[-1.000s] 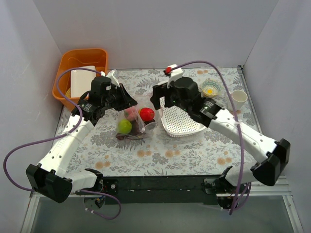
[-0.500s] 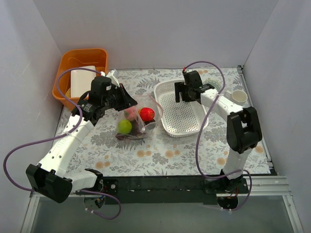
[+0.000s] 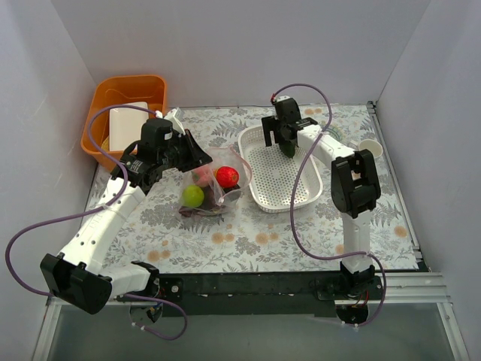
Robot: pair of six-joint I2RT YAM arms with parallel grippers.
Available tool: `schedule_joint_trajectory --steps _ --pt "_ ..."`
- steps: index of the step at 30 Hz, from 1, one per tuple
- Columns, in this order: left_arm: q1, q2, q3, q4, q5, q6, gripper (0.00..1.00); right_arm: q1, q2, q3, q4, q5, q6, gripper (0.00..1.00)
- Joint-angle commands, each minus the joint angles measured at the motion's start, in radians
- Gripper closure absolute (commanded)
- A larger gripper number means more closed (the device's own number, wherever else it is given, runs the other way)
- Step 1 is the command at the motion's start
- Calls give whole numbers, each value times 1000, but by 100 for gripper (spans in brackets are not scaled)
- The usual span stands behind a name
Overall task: Place the food in the zip-top bag and seal the zipper
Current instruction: Pick up the fake fruit from the bin, then place the fake fruit in the zipper food storage bag.
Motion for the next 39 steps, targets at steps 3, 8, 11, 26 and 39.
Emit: schedule_joint_trajectory --steps 3,8,11,26,39 --pt "0 -2 22 -1 -3 12 100 -4 98 74 3 88 -45 7" --pt "0 -7 19 -5 -5 14 100 -4 138 74 12 120 -40 8" --pt "0 -13 11 -7 -9 12 100 -4 136 68 8 97 -39 21" --pt "-2 -31 2 -7 -6 4 100 0 -204 -179 60 -125 27 72" --pt "0 -28 -13 1 6 4 100 270 -833 -512 183 -219 283 69"
